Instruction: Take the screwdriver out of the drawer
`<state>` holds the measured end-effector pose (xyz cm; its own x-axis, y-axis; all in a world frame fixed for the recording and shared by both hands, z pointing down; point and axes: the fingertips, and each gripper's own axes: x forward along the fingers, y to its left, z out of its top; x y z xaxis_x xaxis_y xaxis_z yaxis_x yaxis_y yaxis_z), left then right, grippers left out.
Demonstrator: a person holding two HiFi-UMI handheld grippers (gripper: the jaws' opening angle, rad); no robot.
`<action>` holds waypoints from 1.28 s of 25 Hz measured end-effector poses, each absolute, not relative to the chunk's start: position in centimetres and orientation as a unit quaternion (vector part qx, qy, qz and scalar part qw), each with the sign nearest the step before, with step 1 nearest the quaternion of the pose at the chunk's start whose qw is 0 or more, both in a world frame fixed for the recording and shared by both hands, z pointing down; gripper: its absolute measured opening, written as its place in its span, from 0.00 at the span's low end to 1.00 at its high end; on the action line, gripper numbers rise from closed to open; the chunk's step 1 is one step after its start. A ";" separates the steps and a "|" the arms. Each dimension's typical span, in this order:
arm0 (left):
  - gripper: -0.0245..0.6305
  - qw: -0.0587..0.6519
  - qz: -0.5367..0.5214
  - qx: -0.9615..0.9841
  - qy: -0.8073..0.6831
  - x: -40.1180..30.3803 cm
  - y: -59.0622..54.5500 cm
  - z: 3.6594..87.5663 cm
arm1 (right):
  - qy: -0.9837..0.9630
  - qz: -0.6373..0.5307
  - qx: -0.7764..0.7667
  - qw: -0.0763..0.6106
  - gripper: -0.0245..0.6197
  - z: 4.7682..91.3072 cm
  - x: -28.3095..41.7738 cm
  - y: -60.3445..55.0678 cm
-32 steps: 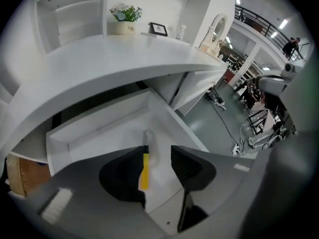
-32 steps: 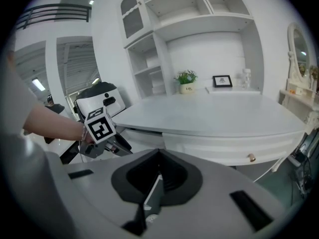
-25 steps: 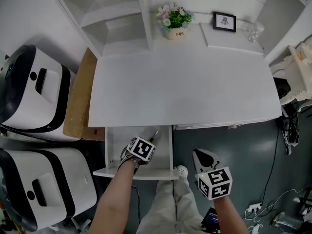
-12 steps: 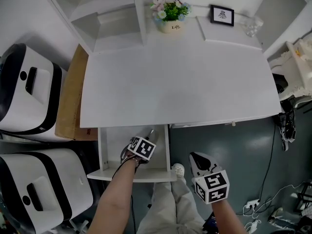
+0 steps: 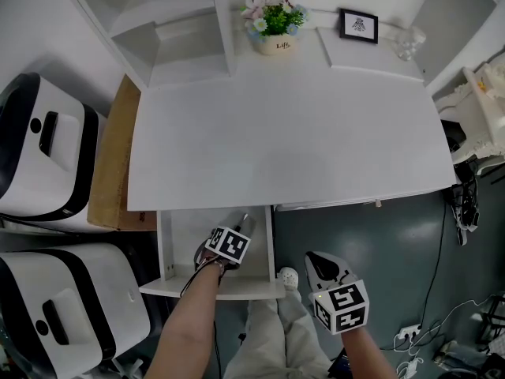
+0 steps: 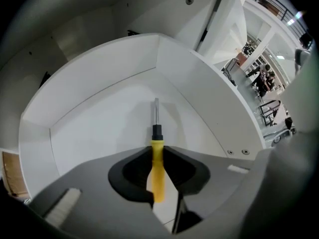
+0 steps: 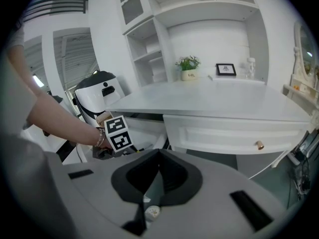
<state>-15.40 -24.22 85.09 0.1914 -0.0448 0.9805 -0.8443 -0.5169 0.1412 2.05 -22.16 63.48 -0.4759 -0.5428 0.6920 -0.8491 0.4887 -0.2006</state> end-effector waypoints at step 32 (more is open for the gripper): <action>0.16 0.318 0.521 0.742 -0.276 -15.1 -23.6 73.0 | -0.846 0.235 0.429 0.212 0.05 55.5 -0.1 -25.5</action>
<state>-15.07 -23.56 72.95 0.3037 -0.0783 0.9495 -0.7419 -0.6447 0.1841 -0.15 -25.47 55.55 -0.5413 -0.6264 0.5609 -0.8259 0.5213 -0.2148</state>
